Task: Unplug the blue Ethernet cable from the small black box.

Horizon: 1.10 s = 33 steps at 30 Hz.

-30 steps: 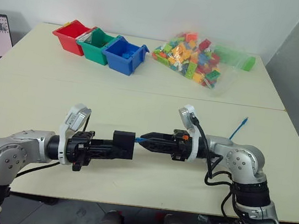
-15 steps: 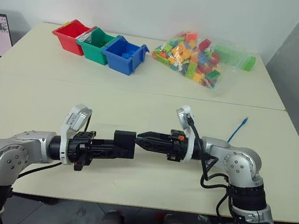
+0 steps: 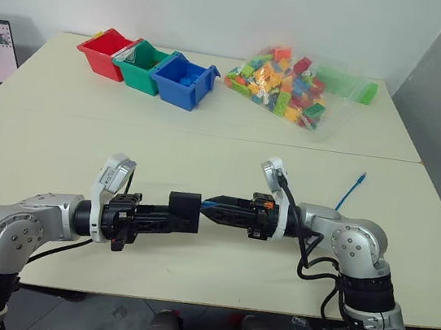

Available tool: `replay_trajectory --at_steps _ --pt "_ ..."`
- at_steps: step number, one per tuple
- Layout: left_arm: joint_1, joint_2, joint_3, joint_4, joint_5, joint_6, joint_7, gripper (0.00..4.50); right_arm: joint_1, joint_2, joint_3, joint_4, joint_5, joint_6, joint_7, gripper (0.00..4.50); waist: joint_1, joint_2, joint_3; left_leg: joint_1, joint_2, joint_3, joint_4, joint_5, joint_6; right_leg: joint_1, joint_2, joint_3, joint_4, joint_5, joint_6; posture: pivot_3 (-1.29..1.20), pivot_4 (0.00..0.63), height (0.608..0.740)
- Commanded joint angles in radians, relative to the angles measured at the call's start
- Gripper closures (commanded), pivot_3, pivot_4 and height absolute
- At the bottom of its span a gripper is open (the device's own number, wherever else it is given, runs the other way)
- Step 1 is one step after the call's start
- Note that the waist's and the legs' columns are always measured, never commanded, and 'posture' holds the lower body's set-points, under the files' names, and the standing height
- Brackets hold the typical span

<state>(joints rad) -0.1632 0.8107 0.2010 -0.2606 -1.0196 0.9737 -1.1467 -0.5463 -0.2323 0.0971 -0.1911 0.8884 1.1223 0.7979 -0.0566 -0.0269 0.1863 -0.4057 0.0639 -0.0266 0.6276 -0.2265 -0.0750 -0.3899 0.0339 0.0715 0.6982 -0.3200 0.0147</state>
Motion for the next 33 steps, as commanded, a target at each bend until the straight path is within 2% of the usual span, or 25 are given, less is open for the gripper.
replay_trajectory --at_steps 1,4,14,23,25,27,33 --pt "-0.014 -0.001 0.011 -0.002 -0.012 -0.006 -0.002 3.72 -0.005 -0.003 -0.007 -0.037 0.030 -0.010 0.011 3.78 0.000 0.000 0.000 0.000 0.000 0.000 0.000 0.000 0.000 0.000 0.000 0.000 0.000 0.000 0.000 0.00 0.150 0.740" --pt "-0.014 0.001 0.008 -0.002 -0.008 -0.009 -0.007 3.72 -0.005 -0.002 -0.007 -0.037 0.031 -0.008 0.014 4.42 0.000 0.000 0.000 0.000 0.000 0.000 0.000 0.000 0.000 0.000 0.000 0.000 0.000 0.000 0.000 0.00 0.150 0.740" --pt "-0.002 0.005 -0.003 -0.011 0.006 -0.021 -0.031 3.72 -0.012 -0.010 -0.013 -0.028 0.055 0.020 0.008 4.42 0.000 0.000 0.000 0.000 0.000 0.000 0.000 0.000 0.000 0.000 0.000 0.000 0.000 0.000 0.000 0.00 0.150 0.740" --pt "0.029 0.043 0.097 0.058 0.021 -0.042 -0.027 3.72 0.028 -0.127 -0.065 0.053 0.017 0.007 0.021 4.42 0.000 0.000 0.000 0.000 0.000 0.000 0.000 0.000 0.000 0.000 0.000 0.000 -0.001 0.000 0.000 0.00 0.150 0.740" --pt "0.040 0.046 0.108 0.053 0.022 -0.042 -0.019 3.72 0.027 -0.139 -0.083 0.100 -0.024 -0.055 0.015 4.44 0.000 0.000 0.000 -0.001 0.000 0.000 0.000 0.000 0.000 -0.001 0.000 0.000 -0.001 0.000 0.000 0.00 0.150 0.740" --pt "0.045 0.042 0.118 0.049 0.022 -0.040 -0.002 3.72 0.017 -0.145 -0.066 0.160 -0.131 -0.184 -0.008 4.45 0.000 0.000 0.000 -0.001 0.000 0.000 0.000 0.000 0.000 -0.001 0.000 0.000 -0.001 0.000 0.000 0.00 0.150 0.740" --pt "0.051 0.029 0.116 0.038 0.024 -0.036 0.058 3.72 -0.038 -0.056 -0.046 0.417 -0.463 -0.614 -0.226 4.45 -0.001 0.000 0.000 -0.001 0.000 0.001 0.000 0.000 0.000 -0.001 0.000 0.000 -0.001 0.000 0.000 0.00 0.150 0.740"
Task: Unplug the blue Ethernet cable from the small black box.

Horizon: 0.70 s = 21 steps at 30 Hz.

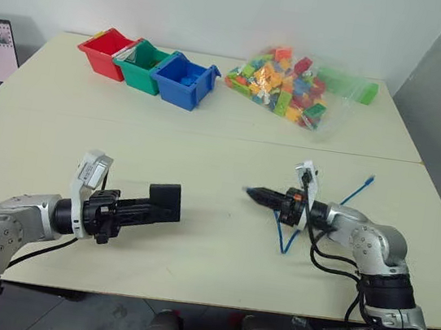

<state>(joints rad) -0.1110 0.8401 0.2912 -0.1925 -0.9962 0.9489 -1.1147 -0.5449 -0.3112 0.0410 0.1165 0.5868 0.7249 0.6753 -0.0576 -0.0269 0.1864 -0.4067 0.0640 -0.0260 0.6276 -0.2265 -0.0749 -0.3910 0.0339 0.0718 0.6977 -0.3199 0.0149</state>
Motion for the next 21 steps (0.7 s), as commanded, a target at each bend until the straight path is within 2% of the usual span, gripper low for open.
replay_trajectory --at_steps 1,3,6,11,16,21 --pt "-0.001 -0.002 0.021 -0.029 0.010 -0.016 0.035 3.72 -0.047 0.030 0.013 0.148 -0.198 -0.254 -0.130 4.45 0.000 0.000 0.000 0.000 0.000 0.000 0.000 0.000 0.000 0.000 0.000 0.000 0.000 0.000 0.000 0.00 0.150 0.740" --pt "-0.004 -0.004 0.015 -0.023 0.022 -0.020 0.052 3.72 -0.062 0.041 0.012 0.216 -0.252 -0.325 -0.165 3.75 0.000 0.000 0.000 0.000 0.000 0.000 0.000 0.000 0.000 0.000 0.000 0.000 0.000 0.000 0.000 0.00 0.150 0.740" --pt "-0.020 -0.018 0.015 -0.010 0.050 -0.042 0.085 3.72 -0.066 0.041 0.025 0.242 -0.298 -0.387 -0.144 3.12 0.002 0.000 0.000 -0.001 -0.001 0.000 0.000 0.000 0.000 0.000 -0.001 0.000 0.000 0.001 -0.001 0.00 0.150 0.740" --pt "-0.080 -0.080 0.002 0.056 0.191 -0.179 0.198 3.72 -0.046 0.015 0.025 0.145 -0.303 -0.405 -0.068 2.03 0.004 0.000 0.000 -0.002 0.000 0.000 0.000 0.000 0.000 0.000 -0.001 0.000 0.000 0.001 -0.002 0.00 0.150 0.740" --pt "-0.223 -0.219 -0.039 0.258 0.538 -0.591 0.472 3.72 -0.024 -0.048 0.081 -0.119 -0.296 -0.379 0.029 0.81 0.020 0.002 0.001 -0.002 0.000 -0.001 0.001 0.000 0.000 0.000 -0.001 0.000 0.001 0.002 -0.001 0.00 0.150 0.740" --pt "-0.297 -0.283 -0.081 0.487 0.682 -0.869 0.486 3.72 -0.023 -0.078 0.165 -0.305 -0.259 -0.275 0.119 0.79 0.021 0.002 0.001 -0.002 -0.001 0.000 0.001 0.000 0.000 0.000 -0.001 -0.001 0.000 0.004 -0.004 0.00 0.150 0.740"
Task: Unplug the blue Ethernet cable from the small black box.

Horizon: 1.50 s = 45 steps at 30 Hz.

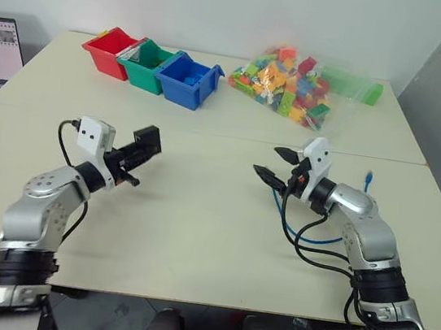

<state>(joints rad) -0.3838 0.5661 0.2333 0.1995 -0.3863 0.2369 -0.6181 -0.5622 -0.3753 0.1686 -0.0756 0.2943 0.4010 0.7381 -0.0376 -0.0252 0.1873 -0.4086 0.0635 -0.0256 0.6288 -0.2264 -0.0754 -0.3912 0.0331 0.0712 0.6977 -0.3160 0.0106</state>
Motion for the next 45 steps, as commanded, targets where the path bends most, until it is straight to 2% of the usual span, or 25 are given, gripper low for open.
replay_trajectory --at_steps 1,6,10,12,14,19,24,28,31,36,41,45 --pt "-0.037 -0.020 -0.030 0.152 0.102 -0.211 0.003 3.72 -0.003 -0.019 0.049 -0.145 0.053 0.071 0.078 0.79 0.002 0.000 0.000 0.000 0.000 0.000 0.000 0.000 0.000 0.000 0.000 0.000 0.000 0.000 0.000 0.00 0.150 0.740" --pt "-0.098 -0.058 -0.008 0.391 0.166 -0.372 0.088 3.72 -0.006 -0.044 0.094 -0.212 0.039 0.115 0.109 0.79 0.007 0.000 0.000 -0.001 -0.001 -0.001 0.001 0.000 0.000 0.000 -0.001 -0.002 0.000 0.000 0.000 0.00 0.150 0.740" --pt "-0.105 -0.064 -0.008 0.487 0.177 -0.427 0.093 3.72 -0.017 -0.054 0.107 -0.217 0.014 0.119 0.103 0.79 0.007 -0.001 0.000 -0.001 -0.001 -0.001 0.002 0.000 0.000 0.000 -0.001 -0.002 0.000 0.001 0.002 0.00 0.150 0.740" --pt "-0.091 -0.058 -0.009 0.497 0.172 -0.438 0.076 3.01 -0.022 -0.055 0.104 -0.219 0.014 0.127 0.104 0.79 0.006 -0.001 0.000 -0.001 -0.001 -0.001 0.002 0.000 0.000 0.000 -0.001 -0.002 0.000 0.001 0.002 0.00 0.150 0.740" --pt "-0.085 -0.052 -0.006 0.503 0.164 -0.433 0.064 2.78 -0.024 -0.055 0.102 -0.220 0.012 0.132 0.105 0.79 0.006 -0.001 0.000 -0.001 -0.001 -0.001 0.002 0.000 0.000 0.000 0.000 -0.002 0.001 0.001 0.002 0.00 0.150 0.740" --pt "-0.051 -0.053 0.022 0.469 0.126 -0.394 0.051 1.71 -0.026 -0.051 0.097 -0.221 0.017 0.148 0.111 0.79 0.004 -0.001 0.000 -0.001 -0.001 0.000 0.001 0.000 0.000 0.000 0.000 -0.002 0.001 0.001 0.002 0.00 0.150 0.740" --pt "0.029 -0.051 0.047 0.321 0.091 -0.303 0.070 0.64 -0.023 -0.059 0.099 -0.223 0.008 0.149 0.115 0.79 0.003 -0.001 0.000 0.000 0.000 -0.001 0.001 0.000 0.000 0.000 0.000 -0.002 0.001 0.001 0.002 0.00 0.150 0.740" --pt "0.209 0.003 0.085 0.018 -0.022 -0.098 -0.003 0.64 0.022 -0.077 0.062 -0.219 0.043 0.164 0.127 0.79 -0.003 -0.001 -0.001 0.000 0.000 0.000 0.001 0.000 0.000 0.001 -0.001 -0.001 0.001 0.001 0.002 0.00 0.150 0.740" --pt "0.324 0.089 0.123 -0.137 -0.014 -0.028 -0.014 0.64 0.052 -0.112 0.016 -0.206 0.072 0.150 0.157 0.79 -0.003 -0.002 -0.001 0.000 0.001 -0.002 0.001 0.000 0.000 0.001 -0.001 -0.001 0.000 0.001 0.001 0.00 0.150 0.740" --pt "0.439 0.252 0.224 -0.252 -0.060 0.130 -0.086 0.64 0.072 -0.186 -0.065 -0.212 0.181 0.197 0.248 0.79 -0.001 -0.001 0.000 0.001 0.001 -0.004 0.001 0.000 0.000 0.002 -0.001 -0.001 0.001 0.000 0.004 0.00 0.150 0.740" --pt "0.509 0.353 0.328 -0.394 -0.159 0.238 -0.205 0.64 0.060 -0.261 -0.114 -0.158 0.206 0.193 0.304 0.79 -0.002 -0.003 0.001 0.003 0.000 0.000 0.001 0.000 0.000 0.002 -0.001 -0.001 0.000 -0.002 0.006 0.00 0.150 0.740" --pt "0.479 0.387 0.357 -0.431 -0.204 0.287 -0.232 0.64 0.045 -0.310 -0.147 -0.102 0.198 0.160 0.328 0.79 0.000 -0.003 0.001 0.003 0.000 0.000 0.001 0.000 0.000 0.002 -0.001 -0.001 0.000 -0.002 0.006 0.00 0.150 0.740"
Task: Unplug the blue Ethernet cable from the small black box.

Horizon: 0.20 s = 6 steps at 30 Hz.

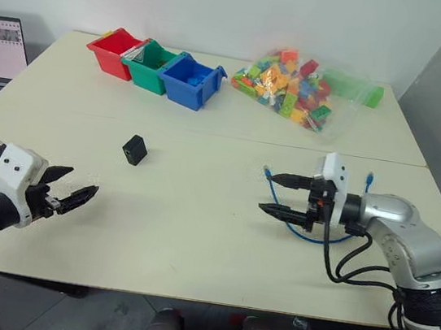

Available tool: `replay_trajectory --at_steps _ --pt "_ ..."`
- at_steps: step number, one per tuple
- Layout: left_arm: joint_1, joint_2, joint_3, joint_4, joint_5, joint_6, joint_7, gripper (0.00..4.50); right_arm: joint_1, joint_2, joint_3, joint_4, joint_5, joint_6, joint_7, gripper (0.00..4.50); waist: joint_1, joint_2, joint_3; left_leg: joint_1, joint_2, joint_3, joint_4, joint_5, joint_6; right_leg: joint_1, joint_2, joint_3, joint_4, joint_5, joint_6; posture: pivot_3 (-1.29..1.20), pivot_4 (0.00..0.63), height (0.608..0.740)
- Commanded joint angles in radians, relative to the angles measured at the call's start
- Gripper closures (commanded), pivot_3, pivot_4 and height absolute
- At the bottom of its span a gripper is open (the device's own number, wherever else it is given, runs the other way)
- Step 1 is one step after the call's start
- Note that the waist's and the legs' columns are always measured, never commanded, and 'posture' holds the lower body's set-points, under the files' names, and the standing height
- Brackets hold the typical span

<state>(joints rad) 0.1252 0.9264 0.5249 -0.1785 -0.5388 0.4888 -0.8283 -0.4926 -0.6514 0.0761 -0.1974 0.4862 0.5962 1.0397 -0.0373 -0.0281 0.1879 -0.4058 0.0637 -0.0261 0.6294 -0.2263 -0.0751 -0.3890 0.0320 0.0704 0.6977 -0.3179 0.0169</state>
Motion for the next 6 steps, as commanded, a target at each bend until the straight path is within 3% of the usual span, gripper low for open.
replay_trajectory --at_steps 1,6 --pt "-0.040 0.030 0.070 -0.057 -0.061 0.047 -0.024 0.64 -0.027 -0.043 -0.058 0.028 0.001 -0.045 0.032 0.79 0.000 0.000 0.000 0.000 0.000 0.001 0.000 0.000 0.000 0.000 0.000 0.000 0.000 0.000 0.000 0.00 0.150 0.740" --pt "-0.084 0.049 0.075 -0.070 -0.095 0.095 -0.044 0.64 -0.033 -0.073 -0.066 0.054 -0.009 -0.067 0.041 0.79 -0.002 0.000 0.000 0.000 0.000 0.001 0.000 0.000 0.000 0.000 0.000 0.001 0.000 0.000 0.000 0.00 0.150 0.740"
